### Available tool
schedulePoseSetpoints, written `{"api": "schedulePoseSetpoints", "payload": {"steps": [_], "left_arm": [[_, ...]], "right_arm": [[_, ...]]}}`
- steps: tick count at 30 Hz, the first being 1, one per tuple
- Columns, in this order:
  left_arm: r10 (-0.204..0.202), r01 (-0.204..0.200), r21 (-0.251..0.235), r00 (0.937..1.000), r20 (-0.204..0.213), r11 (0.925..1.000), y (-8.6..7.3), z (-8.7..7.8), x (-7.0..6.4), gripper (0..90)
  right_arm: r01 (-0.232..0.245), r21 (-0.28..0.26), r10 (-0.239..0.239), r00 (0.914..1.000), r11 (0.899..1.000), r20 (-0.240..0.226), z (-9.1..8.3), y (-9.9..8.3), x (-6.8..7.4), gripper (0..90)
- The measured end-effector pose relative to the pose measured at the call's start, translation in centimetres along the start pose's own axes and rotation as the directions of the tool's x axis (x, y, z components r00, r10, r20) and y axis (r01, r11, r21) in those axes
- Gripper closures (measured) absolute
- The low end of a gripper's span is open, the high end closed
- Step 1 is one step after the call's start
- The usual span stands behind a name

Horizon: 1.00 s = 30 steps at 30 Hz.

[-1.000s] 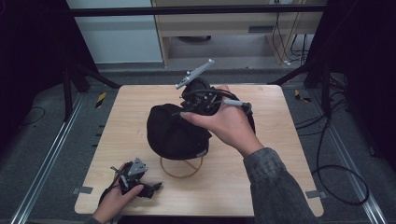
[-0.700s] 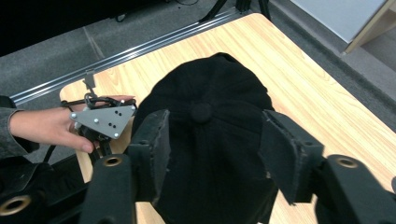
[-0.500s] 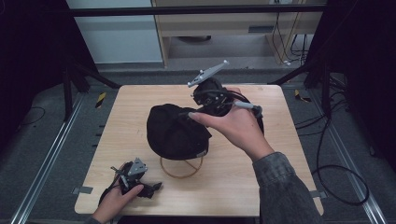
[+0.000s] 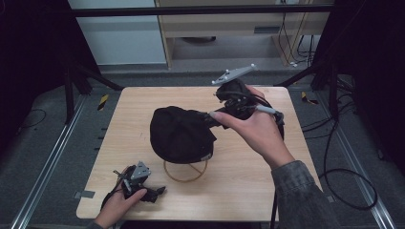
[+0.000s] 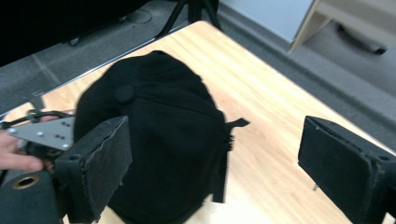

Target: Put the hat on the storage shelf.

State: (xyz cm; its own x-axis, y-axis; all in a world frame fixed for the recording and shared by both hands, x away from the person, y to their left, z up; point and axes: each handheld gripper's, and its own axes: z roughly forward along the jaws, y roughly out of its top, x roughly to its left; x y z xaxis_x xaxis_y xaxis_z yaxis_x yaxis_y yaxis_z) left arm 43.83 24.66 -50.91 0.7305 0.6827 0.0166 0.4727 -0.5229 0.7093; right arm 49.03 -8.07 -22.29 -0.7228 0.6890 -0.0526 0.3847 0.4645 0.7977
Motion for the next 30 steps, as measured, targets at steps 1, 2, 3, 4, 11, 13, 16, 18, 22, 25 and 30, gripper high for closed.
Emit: {"api": "schedulePoseSetpoints", "payload": {"steps": [1,2,3,4,11,13,16,18,22,25,30], "left_arm": [[0.000,0.000,0.000,1.0000,0.000,1.0000,0.0,0.0,0.0,0.0],[0.002,-0.002,0.002,1.0000,0.001,1.0000,0.0,0.0,0.0,0.0],[0.000,0.000,0.001,1.0000,0.002,1.0000,0.0,0.0,0.0,0.0],[0.000,0.000,0.000,1.0000,0.001,1.0000,0.0,0.0,0.0,0.0],[0.001,-0.001,0.001,1.0000,0.000,1.0000,0.0,0.0,0.0,0.0],[0.001,-0.001,0.001,1.0000,0.000,1.0000,0.0,0.0,0.0,0.0],[0.000,0.000,0.001,1.0000,0.000,1.0000,0.0,0.0,0.0,0.0],[0.000,0.000,0.001,1.0000,0.000,1.0000,0.0,0.0,0.0,0.0],[0.000,0.000,-0.001,1.0000,-0.001,1.0000,0.0,0.0,0.0,0.0],[-0.001,0.001,-0.001,1.0000,-0.001,1.0000,0.0,0.0,0.0,0.0],[-0.001,0.001,-0.001,1.0000,-0.002,1.0000,0.0,0.0,0.0,0.0]], "right_arm": [[-0.001,-0.009,0.001,0.9999,1.000,0.013,-0.2,-0.4,-0.3,8.3],[-0.009,-0.012,0.009,0.9997,1.000,0.024,-0.4,-0.7,-0.6,7.7],[-0.013,-0.015,0.014,0.9995,1.000,0.027,-0.6,-1.0,-0.8,7.7],[-0.018,-0.015,0.019,0.9989,1.000,0.042,-0.9,-1.4,-1.2,7.7],[-0.032,-0.012,0.032,0.9965,0.999,0.077,-2.0,-3.2,-2.2,11.5],[-0.036,-0.014,0.037,0.9955,0.999,0.088,-2.3,-3.9,-2.4,11.9],[-0.038,-0.014,0.040,0.9945,0.999,0.097,-2.8,-4.8,-2.7,11.9],[-0.039,-0.014,0.040,0.9936,0.999,0.106,-2.9,-5.3,-2.9,11.9],[-0.030,-0.014,0.032,0.9901,0.999,0.136,-3.2,-6.4,-3.2,13.1],[-0.025,-0.021,0.028,0.9878,0.999,0.153,-3.1,-7.2,-3.3,13.5],[-0.029,-0.010,0.030,0.9875,1.000,0.155,-2.8,-8.7,-3.5,14.3]]}}
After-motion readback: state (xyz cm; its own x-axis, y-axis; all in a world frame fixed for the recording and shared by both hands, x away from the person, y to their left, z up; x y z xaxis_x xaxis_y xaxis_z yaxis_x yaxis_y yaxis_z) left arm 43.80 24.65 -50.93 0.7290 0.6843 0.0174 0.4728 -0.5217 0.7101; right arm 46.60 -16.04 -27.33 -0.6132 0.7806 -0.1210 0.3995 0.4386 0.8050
